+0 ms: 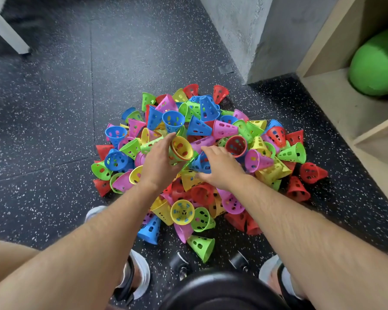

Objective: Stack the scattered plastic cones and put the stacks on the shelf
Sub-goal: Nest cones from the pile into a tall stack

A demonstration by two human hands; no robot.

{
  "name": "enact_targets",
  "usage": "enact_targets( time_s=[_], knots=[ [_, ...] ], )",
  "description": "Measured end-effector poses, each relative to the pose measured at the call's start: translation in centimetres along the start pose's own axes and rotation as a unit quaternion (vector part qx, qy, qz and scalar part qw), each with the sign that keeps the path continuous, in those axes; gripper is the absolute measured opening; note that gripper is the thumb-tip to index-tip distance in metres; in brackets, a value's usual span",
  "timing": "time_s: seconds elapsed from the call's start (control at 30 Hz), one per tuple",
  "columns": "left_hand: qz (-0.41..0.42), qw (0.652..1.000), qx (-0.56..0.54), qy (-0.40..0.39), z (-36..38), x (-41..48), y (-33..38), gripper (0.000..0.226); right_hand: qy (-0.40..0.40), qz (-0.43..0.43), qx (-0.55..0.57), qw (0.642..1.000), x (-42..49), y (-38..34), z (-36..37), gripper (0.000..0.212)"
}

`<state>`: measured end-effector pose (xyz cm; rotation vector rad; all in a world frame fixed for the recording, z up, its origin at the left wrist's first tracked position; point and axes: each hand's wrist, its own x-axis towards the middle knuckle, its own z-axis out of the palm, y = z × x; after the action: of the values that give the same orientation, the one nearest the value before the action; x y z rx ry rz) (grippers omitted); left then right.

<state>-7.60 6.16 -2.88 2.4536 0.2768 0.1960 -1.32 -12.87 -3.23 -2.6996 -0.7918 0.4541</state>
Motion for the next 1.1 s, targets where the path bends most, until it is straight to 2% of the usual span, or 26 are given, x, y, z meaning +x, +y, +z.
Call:
enact_targets(
  time_s=[0.1, 0.2, 0.37, 0.43, 0.5, 0.6, 0.67, 0.77, 0.83, 0.93, 1.0, 1.1],
  knots=[
    [-0.005, 1.0, 0.016, -0.018, 0.4, -0.6, -0.3, 0.086, 0.009, 0.02, -0.001, 1.0, 0.2, 0.0, 1.0, 0.077],
    [-0.007, 0.999, 0.028, -0.026, 0.5, -1.0, -0.5, 0.089, 0.036, 0.026, 0.084, 0.995, 0.2, 0.4, 0.4, 0.072],
    [-0.022, 0.999, 0.027, -0.019, 0.4, -0.9, -0.8, 0.089, 0.23, 0.04, 0.229, 0.945, 0.9, 0.2, -2.2, 0.064],
    [-0.019, 0.999, 0.027, -0.018, 0.4, -0.9, -0.8, 0.089, 0.261, 0.02, 0.24, 0.935, 1.4, -0.8, -3.1, 0.066],
    [-0.018, 1.0, 0.02, -0.015, 0.3, -0.9, -0.6, 0.089, 0.225, -0.016, 0.226, 0.948, 1.8, -2.1, -3.4, 0.069],
    [-0.017, 1.0, -0.006, -0.002, 0.2, -0.6, -0.1, 0.082, 0.07, -0.056, 0.141, 0.986, 2.4, -3.4, -2.7, 0.078],
    [-0.009, 1.0, -0.008, 0.001, 0.2, -0.5, 0.0, 0.077, 0.015, -0.057, 0.156, 0.986, 2.5, -3.5, -1.9, 0.082],
    [-0.015, 1.0, -0.011, 0.021, 0.0, -0.7, -0.4, 0.078, 0.093, 0.002, 0.255, 0.963, 2.7, -2.7, -1.1, 0.062],
    [-0.024, 0.999, -0.007, 0.022, -0.2, -1.0, -0.9, 0.079, 0.123, 0.066, 0.196, 0.971, 2.8, -1.8, -0.5, 0.05],
    [-0.036, 0.999, 0.006, 0.008, -0.4, -1.5, -1.7, 0.08, 0.073, 0.113, 0.1, 0.986, 2.5, -1.3, 0.6, 0.042],
    [-0.042, 0.999, 0.014, -0.002, -0.4, -1.8, -1.9, 0.081, 0.053, 0.116, 0.1, 0.987, 2.2, -1.5, 1.2, 0.033],
    [-0.049, 0.999, 0.019, -0.01, -0.5, -1.9, -2.0, 0.083, 0.077, 0.115, 0.136, 0.981, 2.2, -2.1, 1.2, 0.023]
  ],
)
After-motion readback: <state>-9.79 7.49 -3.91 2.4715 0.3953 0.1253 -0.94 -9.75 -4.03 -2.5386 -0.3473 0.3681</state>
